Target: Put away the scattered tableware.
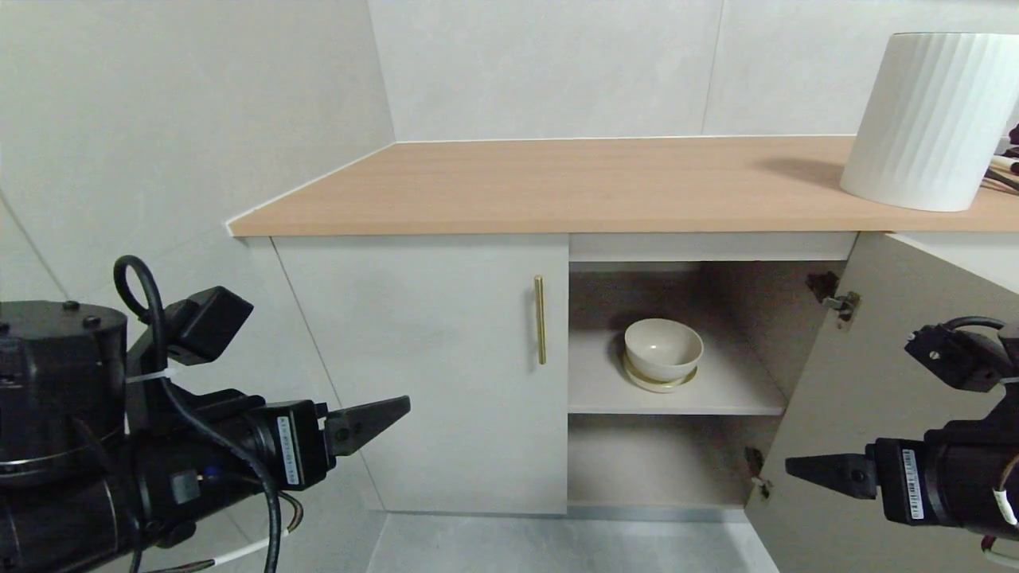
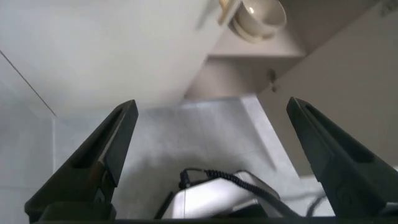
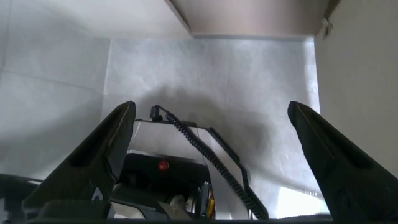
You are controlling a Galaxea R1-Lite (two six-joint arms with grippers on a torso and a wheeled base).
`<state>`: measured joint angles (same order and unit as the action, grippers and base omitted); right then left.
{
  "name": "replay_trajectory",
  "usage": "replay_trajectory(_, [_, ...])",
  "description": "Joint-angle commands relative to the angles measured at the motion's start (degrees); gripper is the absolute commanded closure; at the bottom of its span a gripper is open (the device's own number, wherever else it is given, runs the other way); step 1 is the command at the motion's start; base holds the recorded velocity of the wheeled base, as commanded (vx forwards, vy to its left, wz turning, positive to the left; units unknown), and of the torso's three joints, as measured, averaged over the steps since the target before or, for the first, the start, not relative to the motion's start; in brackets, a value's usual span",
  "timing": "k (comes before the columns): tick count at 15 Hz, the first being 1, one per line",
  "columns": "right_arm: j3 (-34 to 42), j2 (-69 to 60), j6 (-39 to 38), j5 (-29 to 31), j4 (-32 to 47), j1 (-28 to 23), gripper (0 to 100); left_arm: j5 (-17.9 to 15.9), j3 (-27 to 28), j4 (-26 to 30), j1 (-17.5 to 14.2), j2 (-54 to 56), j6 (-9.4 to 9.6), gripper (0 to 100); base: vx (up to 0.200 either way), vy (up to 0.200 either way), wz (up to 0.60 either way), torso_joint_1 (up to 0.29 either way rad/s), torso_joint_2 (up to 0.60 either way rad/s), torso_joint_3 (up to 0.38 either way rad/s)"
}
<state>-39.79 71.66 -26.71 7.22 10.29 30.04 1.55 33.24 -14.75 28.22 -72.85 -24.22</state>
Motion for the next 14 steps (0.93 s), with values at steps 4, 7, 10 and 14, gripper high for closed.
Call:
replay_trajectory(4, [0.59,-0.29,0.25,0.96,0.08,0.28,0,-0.67,-0.81,-0.02,-0.01,-0.98,-0.04,0,-0.200,0.000,0.00,0.004,0.00,0.006])
replay_trajectory(7, [0.85,-0.64,0.25,0.78,0.17,0.37,0,-0.76,-0.99,-0.02,0.08,-1.15,-0.04,0,-0.200,0.000,0.00,0.006,0.00,0.002])
replay_trajectory(10, [1.03,-0.64,0.34,0.78,0.17,0.37,0,-0.76,-0.99,-0.02,0.08,-1.24,-0.04,0,-0.200,0.000,0.00,0.004,0.00,0.005])
replay_trajectory(14, [1.03,-0.73,0.34,0.87,0.17,0.37,0,-1.11,-1.34,-0.02,0.08,-1.42,-0.04,0,-0.150,0.000,0.00,0.003,0.00,-0.001])
